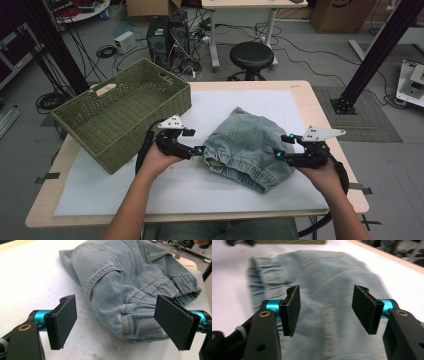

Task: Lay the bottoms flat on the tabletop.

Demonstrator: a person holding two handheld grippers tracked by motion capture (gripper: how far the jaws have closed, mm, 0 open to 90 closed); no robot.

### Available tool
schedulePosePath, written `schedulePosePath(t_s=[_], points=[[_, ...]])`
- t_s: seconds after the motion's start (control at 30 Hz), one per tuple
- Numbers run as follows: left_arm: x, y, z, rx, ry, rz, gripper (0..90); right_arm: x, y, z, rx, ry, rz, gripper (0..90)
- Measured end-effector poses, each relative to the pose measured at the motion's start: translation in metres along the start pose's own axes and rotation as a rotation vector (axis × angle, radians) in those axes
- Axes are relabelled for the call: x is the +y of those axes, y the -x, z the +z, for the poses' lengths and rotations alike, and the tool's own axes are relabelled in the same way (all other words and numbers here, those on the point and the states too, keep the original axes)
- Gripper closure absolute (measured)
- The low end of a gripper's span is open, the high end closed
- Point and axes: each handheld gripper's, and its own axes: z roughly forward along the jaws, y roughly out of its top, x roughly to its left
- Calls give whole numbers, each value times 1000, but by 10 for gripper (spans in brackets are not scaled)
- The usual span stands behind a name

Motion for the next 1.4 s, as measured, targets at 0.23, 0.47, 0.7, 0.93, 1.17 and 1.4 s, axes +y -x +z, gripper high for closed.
schedulePosePath(t_s=[0.23, 0.47, 0.7, 0.93, 1.17, 1.4], points=[[-9, -6, 6, 2, -41, -17, 184, -19, -23, 27, 99, -90, -3, 339], [-15, -6, 18, 6, -97, -2, 185, -34, -30, 62, 129, -252, -40, 468], [-15, -4, 19, -8, -101, 8, 191, -31, -31, 60, 158, -262, -76, 896], [-14, -3, 17, -20, -81, 37, 192, -13, -18, 26, 50, -102, -73, 900], [-12, 6, 21, -65, -85, 94, 193, -19, 16, -1, -93, -11, 48, 900], [-12, 22, 44, -118, -152, 165, 212, -29, 25, 2, -22, -1, 102, 799]])
